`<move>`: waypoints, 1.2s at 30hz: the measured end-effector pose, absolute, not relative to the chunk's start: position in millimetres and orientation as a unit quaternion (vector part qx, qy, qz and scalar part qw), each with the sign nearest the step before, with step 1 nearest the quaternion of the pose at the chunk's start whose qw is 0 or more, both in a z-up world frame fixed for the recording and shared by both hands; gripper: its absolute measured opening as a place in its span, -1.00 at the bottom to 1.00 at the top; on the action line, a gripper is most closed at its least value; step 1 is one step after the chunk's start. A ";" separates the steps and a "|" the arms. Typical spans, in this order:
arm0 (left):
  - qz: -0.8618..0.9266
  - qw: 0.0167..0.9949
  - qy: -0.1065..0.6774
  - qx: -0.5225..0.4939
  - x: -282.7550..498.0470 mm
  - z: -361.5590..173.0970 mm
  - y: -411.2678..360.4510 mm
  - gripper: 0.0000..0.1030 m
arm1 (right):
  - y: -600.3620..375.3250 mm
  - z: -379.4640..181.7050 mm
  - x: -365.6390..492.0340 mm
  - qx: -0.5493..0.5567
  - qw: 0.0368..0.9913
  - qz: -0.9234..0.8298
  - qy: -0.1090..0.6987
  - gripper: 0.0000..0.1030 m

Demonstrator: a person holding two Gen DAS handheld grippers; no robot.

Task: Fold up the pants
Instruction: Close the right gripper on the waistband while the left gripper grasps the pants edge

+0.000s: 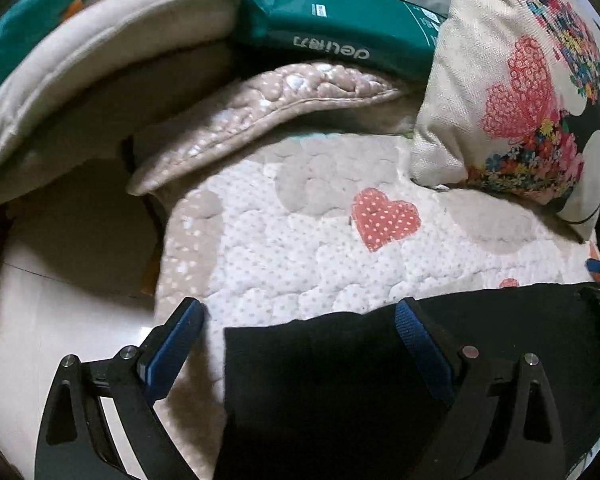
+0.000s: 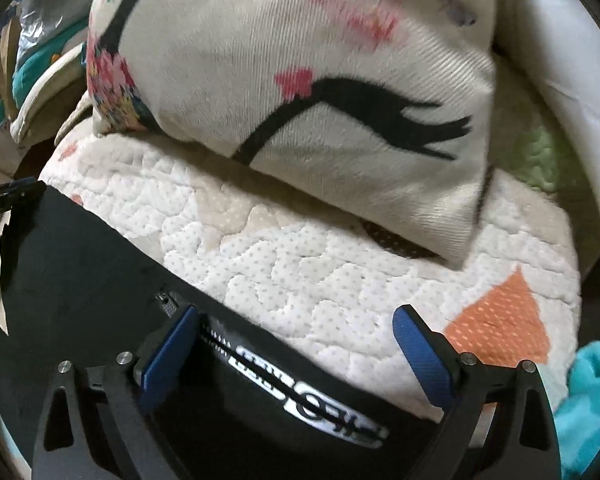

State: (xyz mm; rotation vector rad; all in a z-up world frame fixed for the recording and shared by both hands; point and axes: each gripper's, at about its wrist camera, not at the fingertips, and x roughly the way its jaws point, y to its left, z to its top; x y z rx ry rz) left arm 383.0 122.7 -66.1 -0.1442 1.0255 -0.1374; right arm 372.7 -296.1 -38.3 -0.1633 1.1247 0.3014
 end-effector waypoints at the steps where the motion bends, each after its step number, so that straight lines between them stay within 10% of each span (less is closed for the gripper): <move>1: -0.068 0.866 0.489 -0.073 383.4 -67.0 123.6 0.89 | -294.9 -40.7 374.5 -0.080 0.832 0.145 0.530 0.96; 4: -0.080 0.866 0.489 -0.068 381.4 -65.5 123.9 0.69 | -291.4 -40.7 374.0 -0.086 0.834 0.146 0.525 0.93; 9: -0.110 0.867 0.482 -0.065 371.6 -50.5 119.7 -0.69 | -285.6 -33.1 362.5 -0.081 0.831 0.173 0.523 0.39; 13: -0.118 0.868 0.480 -0.043 366.2 -43.4 106.0 -0.75 | -280.2 -30.2 353.8 -0.079 0.825 0.189 0.527 0.05; 21: -0.116 0.867 0.482 -0.060 370.4 -45.3 111.3 -0.68 | -281.1 -27.3 356.7 -0.056 0.816 0.195 0.542 0.10; 26: -0.125 0.864 0.480 -0.086 373.5 -50.2 119.0 0.00 | -284.7 -30.6 356.8 -0.032 0.810 0.215 0.545 0.23; 30: -0.113 0.870 0.478 -0.045 372.3 -50.9 103.7 -0.21 | -269.5 -38.9 351.4 -0.064 0.816 0.209 0.536 0.26; 32: -0.124 0.871 0.475 -0.034 369.6 -46.1 96.0 -0.77 | -269.3 -36.0 349.2 -0.060 0.814 0.213 0.537 -0.20; 36: -0.115 0.879 0.463 -0.020 359.9 -31.3 95.4 -0.79 | -278.6 -25.6 347.0 -0.044 0.817 0.198 0.540 -0.98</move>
